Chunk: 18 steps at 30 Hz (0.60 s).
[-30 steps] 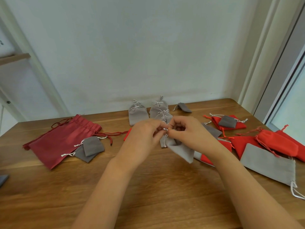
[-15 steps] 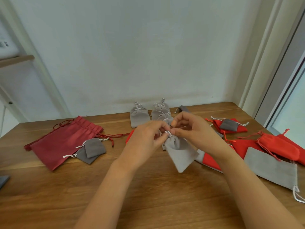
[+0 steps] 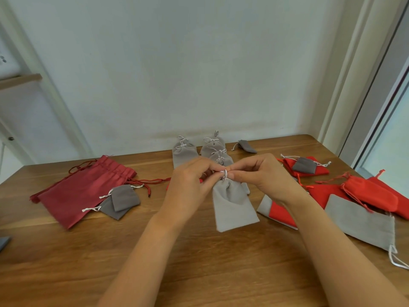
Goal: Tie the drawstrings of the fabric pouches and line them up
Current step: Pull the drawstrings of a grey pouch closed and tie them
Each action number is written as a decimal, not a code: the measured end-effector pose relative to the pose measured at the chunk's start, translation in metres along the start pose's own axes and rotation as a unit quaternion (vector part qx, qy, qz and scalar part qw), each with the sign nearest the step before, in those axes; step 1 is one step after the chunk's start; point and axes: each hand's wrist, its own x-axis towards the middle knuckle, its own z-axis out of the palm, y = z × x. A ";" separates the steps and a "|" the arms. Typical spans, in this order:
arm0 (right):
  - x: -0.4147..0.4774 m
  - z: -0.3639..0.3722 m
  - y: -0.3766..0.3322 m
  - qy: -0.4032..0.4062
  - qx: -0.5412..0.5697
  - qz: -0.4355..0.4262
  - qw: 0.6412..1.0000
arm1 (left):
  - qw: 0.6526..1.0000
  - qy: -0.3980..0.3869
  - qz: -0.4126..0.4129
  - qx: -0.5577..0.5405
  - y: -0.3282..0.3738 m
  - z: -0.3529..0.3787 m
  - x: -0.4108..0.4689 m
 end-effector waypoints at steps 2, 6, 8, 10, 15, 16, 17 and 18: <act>0.001 -0.001 0.002 -0.005 0.018 0.008 1.000 | 1.000 -0.003 -0.004 -0.018 0.001 0.001 0.000; 0.001 0.000 0.004 -0.013 0.043 0.020 0.999 | 1.000 -0.011 0.011 -0.027 0.001 -0.001 0.000; 0.002 0.000 0.005 -0.017 0.058 0.026 0.998 | 0.999 -0.008 0.017 -0.036 0.002 -0.001 0.000; 0.001 0.000 0.006 -0.023 0.069 0.030 0.997 | 0.999 -0.008 0.011 -0.053 0.004 -0.002 0.000; 0.001 0.000 0.003 -0.029 0.113 0.049 0.992 | 0.986 -0.010 -0.065 -0.153 0.011 -0.004 0.002; 0.000 0.001 0.002 -0.032 0.122 0.054 0.991 | 0.983 -0.009 -0.075 -0.168 0.012 -0.005 0.002; 0.000 0.001 0.001 -0.036 0.124 0.055 0.990 | 0.980 -0.010 -0.084 -0.180 0.013 -0.005 0.003; 0.000 0.001 0.000 -0.041 0.121 0.055 0.990 | 0.978 -0.012 -0.091 -0.188 0.014 -0.006 0.003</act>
